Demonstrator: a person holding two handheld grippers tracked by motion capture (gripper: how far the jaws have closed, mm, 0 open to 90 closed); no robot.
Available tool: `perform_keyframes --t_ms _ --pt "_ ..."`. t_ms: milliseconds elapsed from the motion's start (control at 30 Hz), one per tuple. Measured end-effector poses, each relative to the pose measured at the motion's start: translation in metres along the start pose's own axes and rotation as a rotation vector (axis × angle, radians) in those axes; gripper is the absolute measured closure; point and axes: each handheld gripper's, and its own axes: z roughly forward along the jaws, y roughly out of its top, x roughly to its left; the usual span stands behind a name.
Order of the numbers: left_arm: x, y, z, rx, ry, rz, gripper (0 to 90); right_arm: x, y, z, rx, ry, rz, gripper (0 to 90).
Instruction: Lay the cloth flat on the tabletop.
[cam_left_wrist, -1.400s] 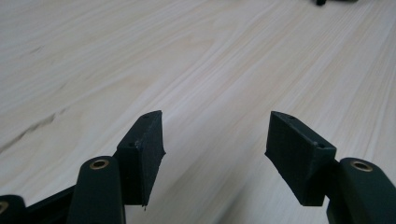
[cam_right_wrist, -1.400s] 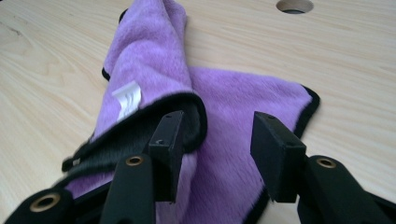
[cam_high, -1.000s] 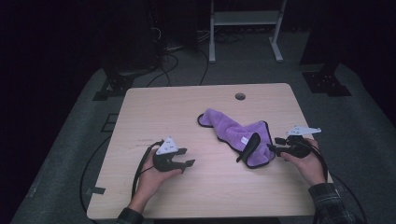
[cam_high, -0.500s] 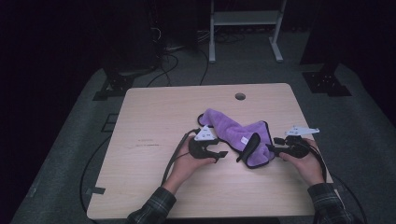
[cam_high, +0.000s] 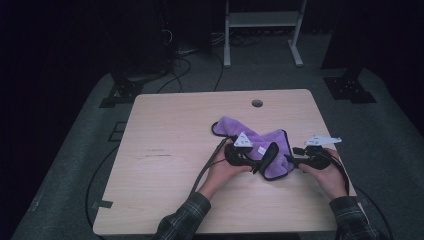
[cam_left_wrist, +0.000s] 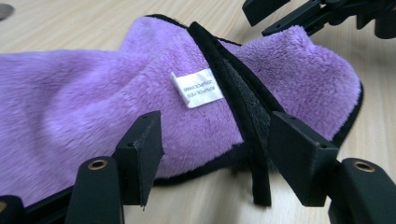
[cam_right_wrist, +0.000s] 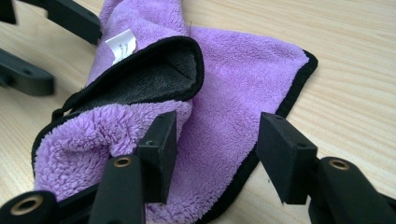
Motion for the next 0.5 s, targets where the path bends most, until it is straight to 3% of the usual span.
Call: perform_keyframes --t_ms 167,233,300,400,433,467,500 --pt "-0.003 0.000 0.016 0.039 0.015 0.009 36.3 0.000 0.000 0.000 -0.001 0.001 0.000 46.9" --pt "-0.002 -0.001 0.018 0.054 0.029 0.027 44.0 0.000 0.000 0.000 -0.002 0.000 -0.003 47.0" --pt "-0.001 -0.001 0.016 0.062 0.042 0.029 60.0 0.000 0.000 0.000 -0.005 0.001 -0.005 47.0" --pt "0.003 -0.002 0.012 0.060 0.034 -0.003 79.6 0.001 0.000 -0.001 -0.005 0.001 -0.002 47.1" --pt "0.006 -0.003 0.005 0.047 0.019 -0.058 81.4 0.000 0.000 -0.001 -0.007 0.002 -0.002 47.0" --pt "0.006 -0.003 0.005 0.047 0.019 -0.058 82.2 0.000 0.000 -0.001 -0.007 0.002 -0.002 47.0" --pt "0.007 -0.004 -0.003 0.037 0.012 -0.089 82.5 0.000 0.000 -0.002 -0.008 0.000 0.000 47.1"
